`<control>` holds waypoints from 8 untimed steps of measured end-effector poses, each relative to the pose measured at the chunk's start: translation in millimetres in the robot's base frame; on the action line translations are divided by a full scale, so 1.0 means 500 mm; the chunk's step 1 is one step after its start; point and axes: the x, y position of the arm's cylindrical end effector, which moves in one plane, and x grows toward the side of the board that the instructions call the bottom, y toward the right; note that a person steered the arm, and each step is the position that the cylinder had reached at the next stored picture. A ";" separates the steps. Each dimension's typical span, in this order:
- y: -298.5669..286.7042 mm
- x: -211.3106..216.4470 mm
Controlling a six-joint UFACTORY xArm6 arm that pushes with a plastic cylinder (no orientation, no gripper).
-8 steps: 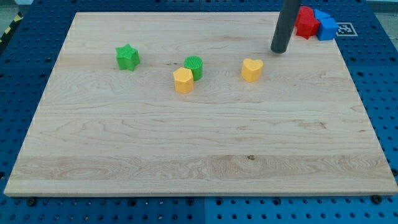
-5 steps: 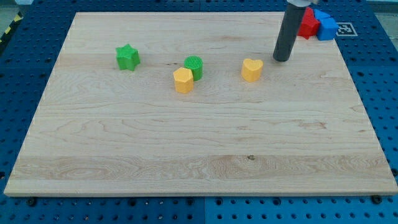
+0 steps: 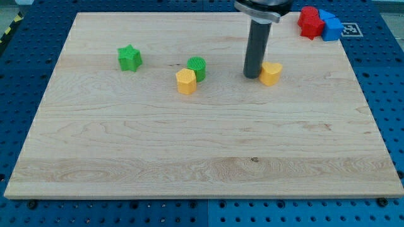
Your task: Move the yellow heart to the center right of the board
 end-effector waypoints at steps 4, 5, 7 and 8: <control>0.120 -0.005; 0.119 0.008; 0.242 0.042; 0.180 0.034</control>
